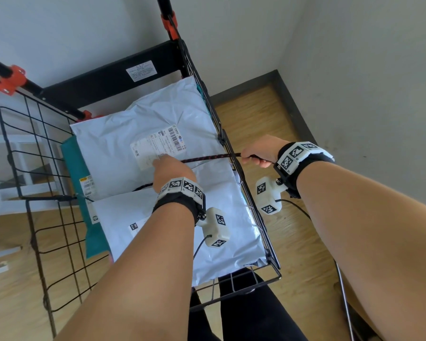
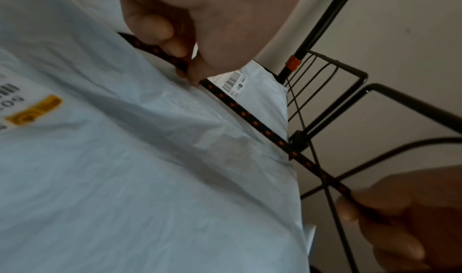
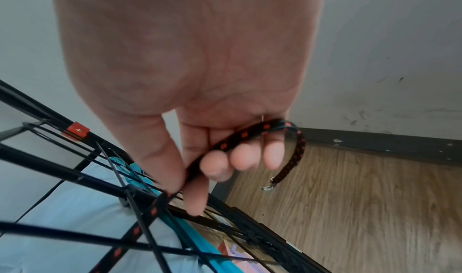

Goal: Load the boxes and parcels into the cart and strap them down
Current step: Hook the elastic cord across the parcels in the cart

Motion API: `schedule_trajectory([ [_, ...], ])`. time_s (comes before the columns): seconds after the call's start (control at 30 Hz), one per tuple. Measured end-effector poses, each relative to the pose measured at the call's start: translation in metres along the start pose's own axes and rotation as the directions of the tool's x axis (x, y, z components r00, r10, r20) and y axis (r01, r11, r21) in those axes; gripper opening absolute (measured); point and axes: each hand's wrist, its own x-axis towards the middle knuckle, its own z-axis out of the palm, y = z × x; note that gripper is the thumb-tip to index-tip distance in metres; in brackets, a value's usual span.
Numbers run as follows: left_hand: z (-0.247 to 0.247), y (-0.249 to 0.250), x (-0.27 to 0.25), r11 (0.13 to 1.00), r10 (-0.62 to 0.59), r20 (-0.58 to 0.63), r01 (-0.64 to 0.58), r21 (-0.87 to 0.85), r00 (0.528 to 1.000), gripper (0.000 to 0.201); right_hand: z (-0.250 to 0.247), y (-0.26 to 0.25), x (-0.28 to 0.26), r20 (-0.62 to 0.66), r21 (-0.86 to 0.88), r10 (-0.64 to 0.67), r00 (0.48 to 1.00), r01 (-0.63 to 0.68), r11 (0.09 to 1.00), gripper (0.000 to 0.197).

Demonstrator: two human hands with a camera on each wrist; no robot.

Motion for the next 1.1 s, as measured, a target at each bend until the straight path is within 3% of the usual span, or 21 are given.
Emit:
schedule_trajectory([
  [0.07,-0.002,0.001,-0.005,0.998,0.067,-0.02,-0.066,0.024,0.998,0.039,0.001,-0.004,-0.002,0.011,-0.103,-0.026,1.0,0.027,0.994,0.013],
  [0.13,0.0,0.008,-0.01,0.973,0.231,-0.045,-0.229,0.036,0.972,0.043,0.003,-0.006,-0.003,0.012,-0.152,-0.08,0.997,0.081,0.985,0.017],
  [0.23,0.012,0.022,-0.013,0.873,0.488,0.069,-0.488,-0.015,0.87,0.055,0.005,-0.005,-0.004,0.005,-0.127,-0.138,0.99,0.137,0.982,0.026],
  [0.3,0.019,0.03,-0.014,0.853,0.522,0.135,-0.517,-0.069,0.843,0.059,0.006,-0.004,-0.006,-0.026,-0.117,-0.18,0.983,0.176,0.977,0.027],
  [0.4,0.027,0.034,-0.011,0.854,0.52,0.163,-0.514,-0.084,0.838,0.048,0.005,0.0,-0.009,-0.082,-0.07,-0.235,0.969,0.23,0.971,0.024],
  [0.53,0.029,0.03,-0.007,0.869,0.495,0.072,-0.494,-0.023,0.866,0.022,0.004,0.006,-0.005,-0.124,-0.08,-0.214,0.969,0.205,0.975,0.024],
  [0.7,0.025,0.016,-0.001,0.946,0.325,0.009,-0.325,0.015,0.946,0.026,0.004,0.01,0.002,-0.163,-0.135,-0.153,0.975,0.132,0.982,0.028],
  [0.77,0.023,0.01,0.0,0.958,0.286,0.0,-0.286,0.014,0.958,0.027,0.002,0.014,0.006,-0.209,-0.16,-0.138,0.968,0.106,0.981,0.031],
  [0.87,0.018,0.006,0.0,0.97,0.242,-0.028,-0.241,0.031,0.97,0.032,-0.001,0.026,0.016,-0.326,-0.018,-0.08,0.942,0.079,0.997,0.036],
  [0.97,0.013,0.008,0.002,0.989,0.15,-0.053,-0.15,0.007,0.987,0.031,-0.004,0.036,0.017,-0.404,0.004,-0.042,0.914,0.047,0.999,0.036],
  [1.1,0.008,0.014,0.007,0.999,0.021,0.005,-0.021,0.029,1.0,0.043,-0.003,0.037,0.017,-0.398,0.016,0.021,0.917,-0.016,1.0,0.035],
])
